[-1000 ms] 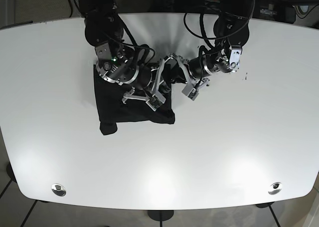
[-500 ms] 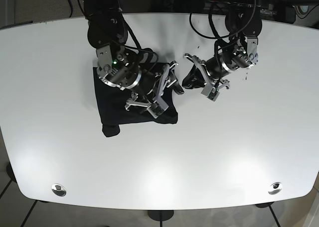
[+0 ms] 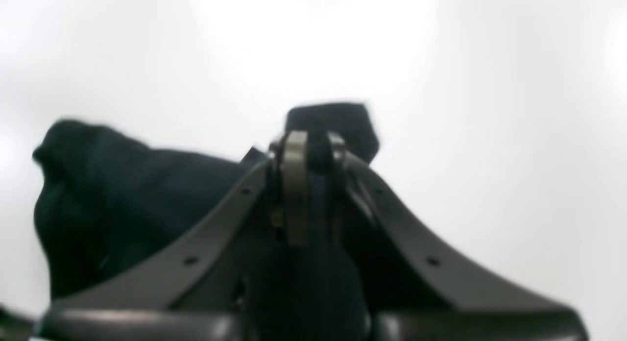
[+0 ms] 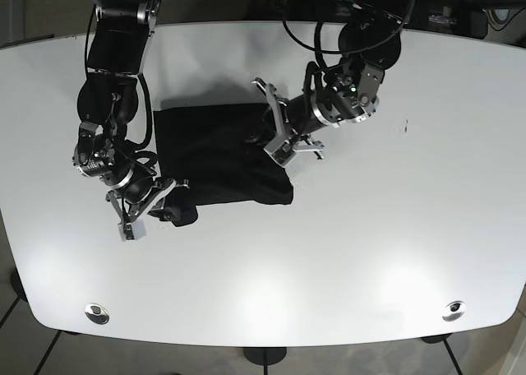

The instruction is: Fold the T-shirt properly

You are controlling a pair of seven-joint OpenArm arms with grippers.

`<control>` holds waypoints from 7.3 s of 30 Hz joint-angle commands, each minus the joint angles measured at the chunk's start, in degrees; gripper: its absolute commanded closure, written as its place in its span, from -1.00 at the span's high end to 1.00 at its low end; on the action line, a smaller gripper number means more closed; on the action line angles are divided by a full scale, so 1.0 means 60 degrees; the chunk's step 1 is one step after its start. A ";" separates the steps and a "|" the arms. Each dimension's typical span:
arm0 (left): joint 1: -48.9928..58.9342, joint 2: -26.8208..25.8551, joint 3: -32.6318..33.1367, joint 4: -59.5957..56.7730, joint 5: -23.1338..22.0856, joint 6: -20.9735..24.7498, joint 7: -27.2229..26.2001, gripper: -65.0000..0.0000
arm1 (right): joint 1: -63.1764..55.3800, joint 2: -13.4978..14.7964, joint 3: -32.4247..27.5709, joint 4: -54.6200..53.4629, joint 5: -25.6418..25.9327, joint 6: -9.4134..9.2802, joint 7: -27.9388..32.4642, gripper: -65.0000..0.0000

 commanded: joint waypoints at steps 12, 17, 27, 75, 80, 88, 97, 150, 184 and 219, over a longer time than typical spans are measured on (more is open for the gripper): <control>-0.0608 -0.0496 -0.1221 -0.1996 0.0016 -0.0033 -0.0411 -0.93 | 0.0164 0.0598 -0.0953 -0.3058 0.0140 0.0285 0.3073 -0.80; -0.0124 -0.0555 -0.1177 -0.0385 0.0001 -0.0033 -0.0323 -0.93 | 0.0033 0.0891 -0.0866 -0.1505 0.0199 0.0285 0.2399 -0.80; 0.0872 -0.0159 -0.0635 -0.0238 0.0001 -0.0019 -0.0088 -0.94 | 0.0706 0.1258 -0.0953 -0.3146 0.0096 0.1003 0.2868 -0.81; -0.3230 -0.0408 -0.0195 -0.7623 0.2140 0.3557 -0.3561 0.04 | -0.2678 0.0203 -0.0074 0.2187 0.0199 0.1121 0.0539 -0.81; -0.3245 -0.2665 -0.1367 -0.7623 0.2140 0.2311 -0.2916 0.04 | -0.2649 0.0188 -0.0060 0.2187 0.0199 0.1121 0.0377 -0.81; -0.3216 -0.6547 -0.1777 -1.0392 0.2067 0.0831 -0.4645 0.04 | -0.2663 0.0159 -0.0118 0.2393 0.0199 0.1121 0.0377 -0.82; -0.3289 -0.8364 -0.1836 -1.1916 0.1876 -0.0619 -0.7429 0.02 | -0.3030 -0.0017 -0.0441 0.3096 0.0096 0.1033 0.0392 -0.82; 0.6733 0.0383 -0.5514 -0.9103 0.3737 0.3513 -1.0447 -0.29 | -0.8949 0.1023 -0.2140 -0.6706 -0.0256 0.0417 1.2260 -0.83; 0.1161 -0.0082 -0.5421 -1.5046 0.3867 0.3765 -0.7859 -0.26 | -0.4231 0.0392 -0.5649 -1.1831 -0.0169 -0.2941 1.2154 -0.82; 0.1087 -0.0074 -0.5462 -1.5150 0.3872 0.3857 -0.7818 -0.27 | -0.4081 0.0422 -0.5726 -1.1811 -0.0082 -0.2955 1.2207 -0.82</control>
